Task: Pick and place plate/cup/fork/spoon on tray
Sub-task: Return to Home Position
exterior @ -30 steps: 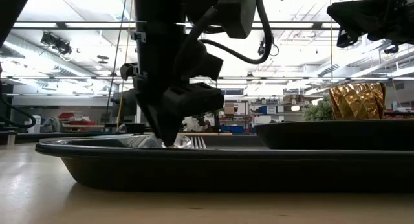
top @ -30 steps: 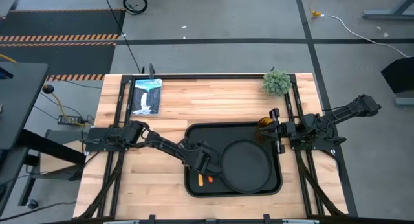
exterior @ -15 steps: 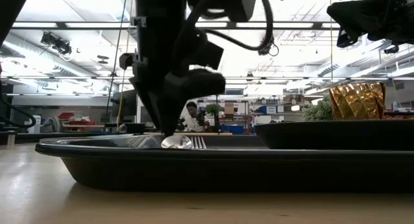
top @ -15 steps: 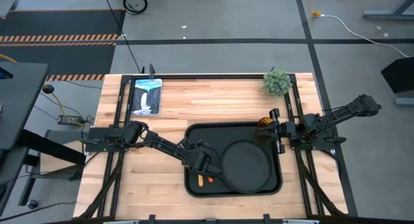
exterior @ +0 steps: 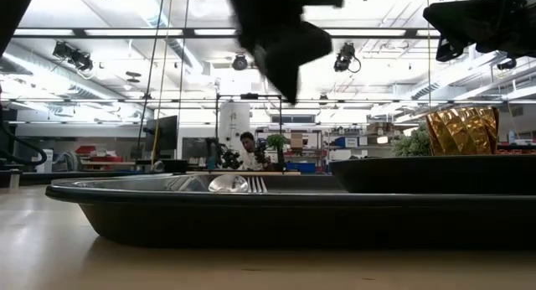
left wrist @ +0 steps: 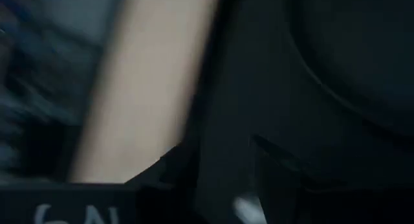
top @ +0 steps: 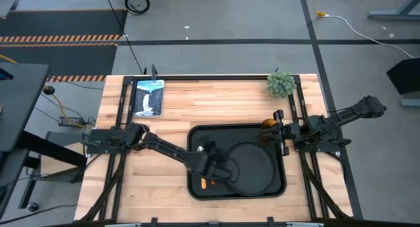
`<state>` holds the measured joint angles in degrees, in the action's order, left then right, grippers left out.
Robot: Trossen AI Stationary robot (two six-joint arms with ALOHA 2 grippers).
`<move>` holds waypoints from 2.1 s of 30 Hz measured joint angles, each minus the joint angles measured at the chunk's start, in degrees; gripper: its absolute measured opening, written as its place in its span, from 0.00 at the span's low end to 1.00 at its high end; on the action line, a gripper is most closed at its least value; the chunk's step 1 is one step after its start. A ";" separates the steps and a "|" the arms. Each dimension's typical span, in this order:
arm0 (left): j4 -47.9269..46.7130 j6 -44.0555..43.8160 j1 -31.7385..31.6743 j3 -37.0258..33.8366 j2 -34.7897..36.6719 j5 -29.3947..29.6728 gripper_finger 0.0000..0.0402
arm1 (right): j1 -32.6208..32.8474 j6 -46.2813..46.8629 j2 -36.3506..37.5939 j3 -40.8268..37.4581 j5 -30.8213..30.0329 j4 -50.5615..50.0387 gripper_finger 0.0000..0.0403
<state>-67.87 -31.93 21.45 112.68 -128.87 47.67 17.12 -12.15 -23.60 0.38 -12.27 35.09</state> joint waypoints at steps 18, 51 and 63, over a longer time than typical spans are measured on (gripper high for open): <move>19.44 53.03 -14.06 -0.68 -0.14 -1.78 0.35 | -0.02 0.00 0.00 -0.01 0.00 0.00 0.11; 3.34 29.37 5.39 -24.81 41.32 -7.93 0.35 | 0.00 0.01 0.03 0.00 0.00 0.04 0.11; 35.74 23.54 14.06 -60.09 62.72 -7.38 0.35 | -0.02 -0.01 -0.01 0.00 0.00 0.00 0.11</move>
<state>-32.13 -8.39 35.51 52.59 -66.15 40.29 17.10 -12.16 -23.62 0.38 -12.27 35.09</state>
